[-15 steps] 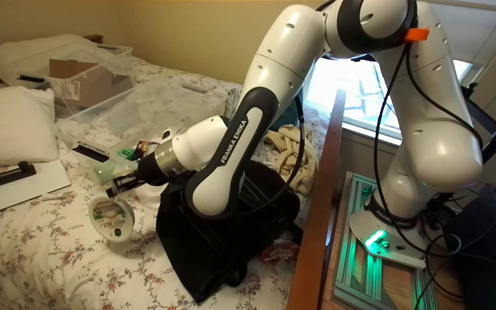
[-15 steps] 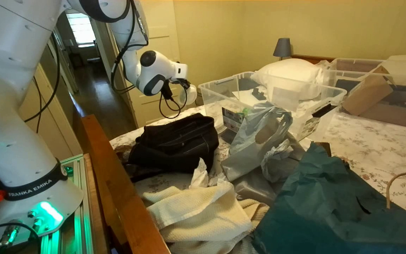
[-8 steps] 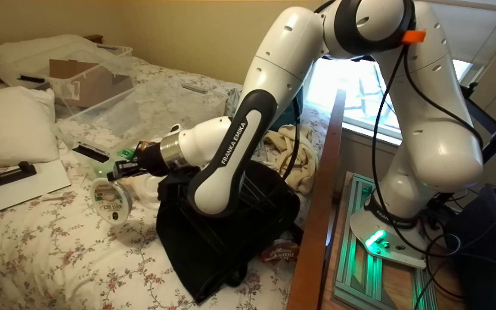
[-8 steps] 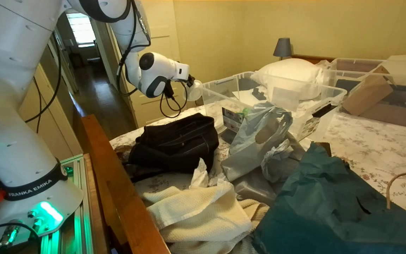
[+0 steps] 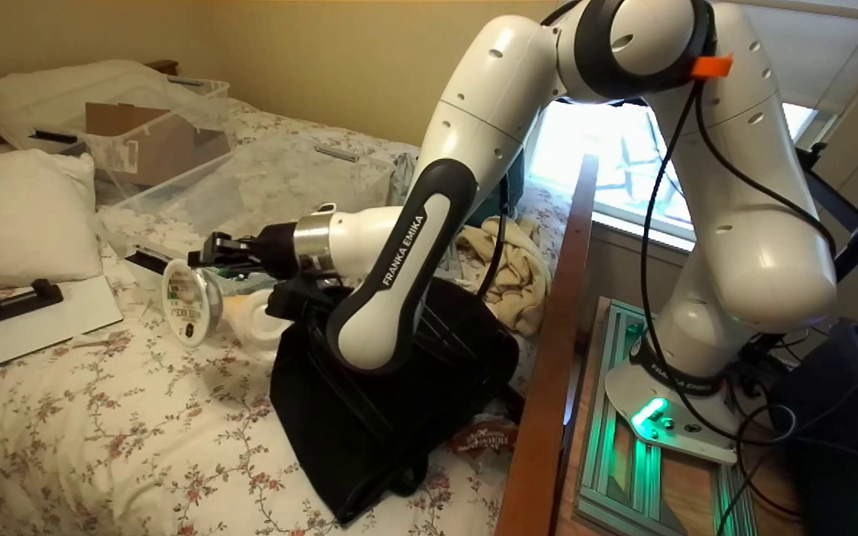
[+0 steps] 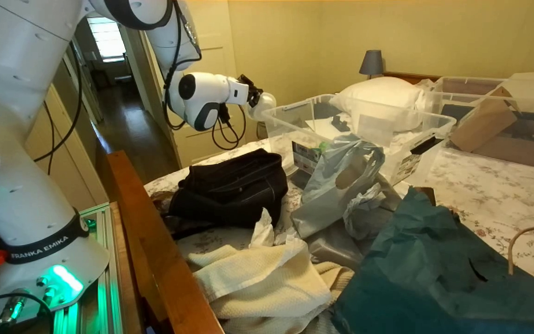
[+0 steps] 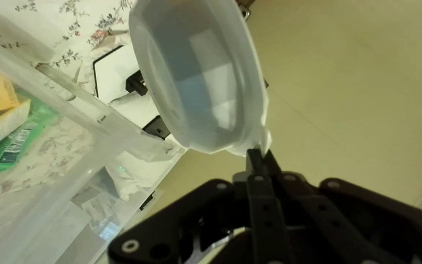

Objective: Put the white bowl in the storage box

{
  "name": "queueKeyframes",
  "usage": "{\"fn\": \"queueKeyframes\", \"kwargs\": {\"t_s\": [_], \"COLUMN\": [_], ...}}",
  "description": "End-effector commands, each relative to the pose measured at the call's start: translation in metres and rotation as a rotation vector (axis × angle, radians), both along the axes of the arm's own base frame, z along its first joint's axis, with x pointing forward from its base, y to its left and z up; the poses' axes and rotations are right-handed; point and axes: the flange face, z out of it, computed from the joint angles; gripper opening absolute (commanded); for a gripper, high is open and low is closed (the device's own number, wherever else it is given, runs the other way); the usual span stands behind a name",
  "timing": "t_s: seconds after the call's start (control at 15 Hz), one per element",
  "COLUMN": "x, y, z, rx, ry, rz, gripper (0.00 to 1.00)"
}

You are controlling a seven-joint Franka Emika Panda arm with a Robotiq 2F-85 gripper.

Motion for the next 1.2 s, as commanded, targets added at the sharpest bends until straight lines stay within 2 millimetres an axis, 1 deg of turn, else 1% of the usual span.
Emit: {"fn": "queueKeyframes", "kwargs": {"t_s": [0.0, 0.07, 0.13, 0.2, 0.27, 0.33, 0.4, 0.47, 0.53, 0.6, 0.67, 0.73, 0.87, 1.13], "x": [-0.006, -0.007, -0.001, 0.016, 0.019, 0.026, 0.018, 0.036, 0.043, 0.038, 0.042, 0.050, 0.054, 0.057], "y": [-0.009, -0.012, -0.014, -0.016, -0.017, -0.020, -0.023, -0.026, -0.029, -0.033, -0.036, -0.039, -0.046, -0.064], "z": [0.009, 0.011, 0.019, 0.035, 0.038, 0.046, 0.039, 0.056, 0.063, 0.058, 0.061, 0.066, 0.065, 0.059], "rx": [0.110, 0.139, 0.160, 0.176, 0.193, 0.213, 0.238, 0.260, 0.277, 0.295, 0.307, 0.315, 0.319, 0.341], "ry": [-0.079, -0.102, -0.117, -0.117, -0.117, -0.127, -0.147, -0.157, -0.159, -0.175, -0.185, -0.185, -0.180, -0.156], "rz": [-0.052, -0.058, -0.070, -0.077, -0.083, -0.096, -0.118, -0.130, -0.147, -0.159, -0.177, -0.195, -0.240, -0.383], "gripper": [0.00, 0.00, 0.00, 0.00, 0.00, 0.00, 0.00, 0.00, 0.00, 0.00, 0.00, 0.00, 0.00, 0.00]}}
